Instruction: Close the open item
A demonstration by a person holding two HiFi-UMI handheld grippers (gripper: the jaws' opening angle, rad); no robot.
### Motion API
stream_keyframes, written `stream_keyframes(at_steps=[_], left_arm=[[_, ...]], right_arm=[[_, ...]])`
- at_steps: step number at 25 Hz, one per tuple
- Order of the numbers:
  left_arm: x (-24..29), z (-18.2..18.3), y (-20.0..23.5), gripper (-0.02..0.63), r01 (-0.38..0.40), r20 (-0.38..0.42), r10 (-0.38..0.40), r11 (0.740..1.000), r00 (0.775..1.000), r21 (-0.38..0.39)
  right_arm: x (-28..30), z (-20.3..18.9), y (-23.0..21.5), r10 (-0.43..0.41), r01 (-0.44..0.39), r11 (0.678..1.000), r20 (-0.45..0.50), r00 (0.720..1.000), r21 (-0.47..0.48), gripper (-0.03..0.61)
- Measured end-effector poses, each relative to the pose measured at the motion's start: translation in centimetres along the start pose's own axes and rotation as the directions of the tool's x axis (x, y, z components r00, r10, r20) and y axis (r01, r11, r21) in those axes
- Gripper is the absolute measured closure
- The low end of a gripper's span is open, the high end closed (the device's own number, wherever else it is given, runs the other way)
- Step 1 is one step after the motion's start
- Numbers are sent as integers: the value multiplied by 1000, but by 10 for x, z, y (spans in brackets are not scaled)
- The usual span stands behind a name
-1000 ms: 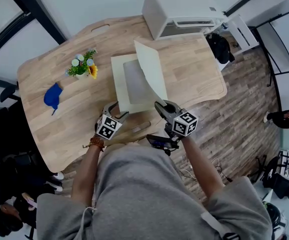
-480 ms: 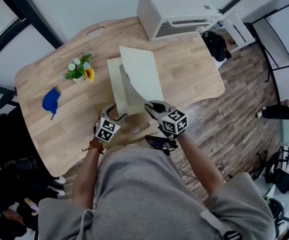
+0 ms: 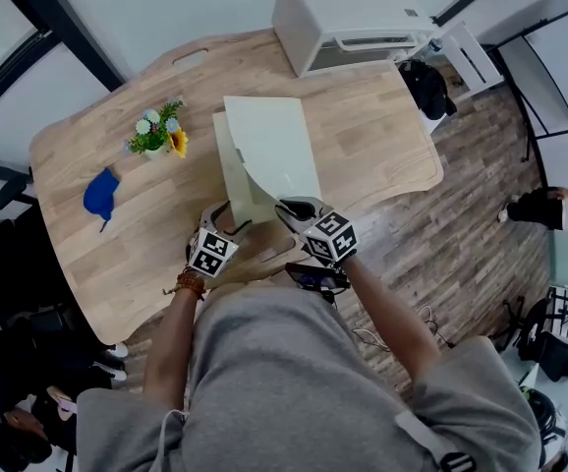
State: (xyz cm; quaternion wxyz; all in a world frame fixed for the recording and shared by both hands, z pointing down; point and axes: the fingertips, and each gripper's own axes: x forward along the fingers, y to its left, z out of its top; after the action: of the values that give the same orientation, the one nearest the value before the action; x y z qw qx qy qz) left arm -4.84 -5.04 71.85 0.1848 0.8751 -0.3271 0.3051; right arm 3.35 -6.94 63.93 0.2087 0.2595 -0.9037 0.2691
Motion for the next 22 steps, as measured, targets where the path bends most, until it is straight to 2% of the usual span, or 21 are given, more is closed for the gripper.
stream_keyframes(at_steps=[11,16,19,22], left_arm=[[0,1,-1,322,-5,1,5,1000,1000,-12],[0,0,-2,324,-5,6,6,999,1000,-37],[-8,3,4,323,11,55,-4,993,998,-114],[-30,13,27,324,8,159,33,969,987,-247]], right_arm=[[17,-15,3,23,-25,1000,-87,996,-19,522],[27,-26,1,9,-14,999,-142,990,-33,520],[33,-29,3,-4,-10,997,-182,983,-78,520],[37,-31,6,-16,-15,992,-230,973,-129,520]])
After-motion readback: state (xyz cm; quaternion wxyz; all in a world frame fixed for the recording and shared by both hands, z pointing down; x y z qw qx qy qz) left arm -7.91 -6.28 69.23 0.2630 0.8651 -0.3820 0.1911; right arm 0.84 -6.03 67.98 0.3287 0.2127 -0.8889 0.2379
